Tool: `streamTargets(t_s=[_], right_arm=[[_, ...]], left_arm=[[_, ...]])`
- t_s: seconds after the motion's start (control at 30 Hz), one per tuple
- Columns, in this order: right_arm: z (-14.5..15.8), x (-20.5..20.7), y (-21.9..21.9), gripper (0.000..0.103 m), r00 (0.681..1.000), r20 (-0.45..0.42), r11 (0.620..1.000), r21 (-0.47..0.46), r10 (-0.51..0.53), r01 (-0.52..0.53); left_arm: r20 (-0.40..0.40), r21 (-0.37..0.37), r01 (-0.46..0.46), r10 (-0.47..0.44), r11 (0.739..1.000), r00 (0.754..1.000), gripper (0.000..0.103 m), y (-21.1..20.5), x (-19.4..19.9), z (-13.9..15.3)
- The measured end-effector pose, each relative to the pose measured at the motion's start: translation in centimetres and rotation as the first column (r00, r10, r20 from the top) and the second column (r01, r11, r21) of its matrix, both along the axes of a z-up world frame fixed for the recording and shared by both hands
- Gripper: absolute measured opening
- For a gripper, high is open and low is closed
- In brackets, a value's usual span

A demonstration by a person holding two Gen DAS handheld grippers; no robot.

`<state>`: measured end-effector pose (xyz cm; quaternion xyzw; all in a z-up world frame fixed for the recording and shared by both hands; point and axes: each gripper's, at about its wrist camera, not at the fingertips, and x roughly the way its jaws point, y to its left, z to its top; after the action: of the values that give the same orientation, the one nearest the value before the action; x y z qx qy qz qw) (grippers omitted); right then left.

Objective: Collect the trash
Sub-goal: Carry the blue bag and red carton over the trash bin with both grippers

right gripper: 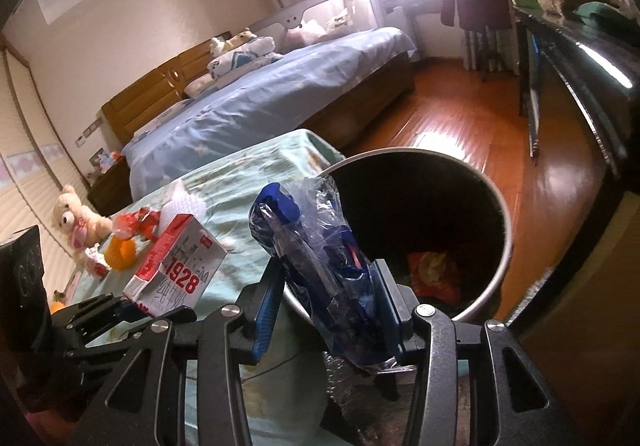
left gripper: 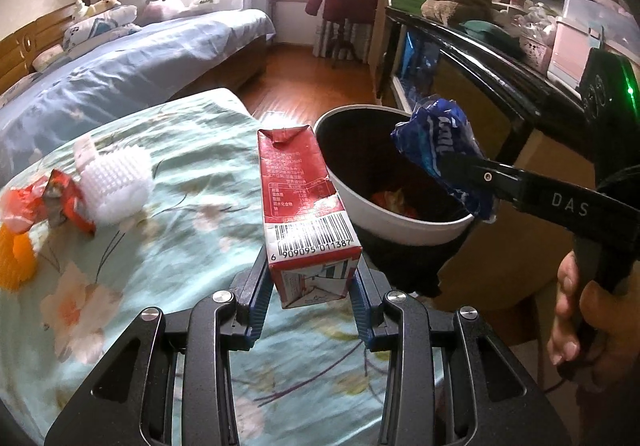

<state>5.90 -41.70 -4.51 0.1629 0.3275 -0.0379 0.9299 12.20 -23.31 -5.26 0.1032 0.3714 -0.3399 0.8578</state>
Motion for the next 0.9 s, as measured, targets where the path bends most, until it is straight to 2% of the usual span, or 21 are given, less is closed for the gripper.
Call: streamTargets(t_s=[0.9], right_arm=[[-0.6, 0.4, -4.0, 0.045, 0.994, -0.013, 0.994, 0.003, -0.105, 0.105]], left_arm=[[-0.013, 0.018, 0.081, -0.081, 0.997, 0.997, 0.034, -5.6, 1.1, 0.2]])
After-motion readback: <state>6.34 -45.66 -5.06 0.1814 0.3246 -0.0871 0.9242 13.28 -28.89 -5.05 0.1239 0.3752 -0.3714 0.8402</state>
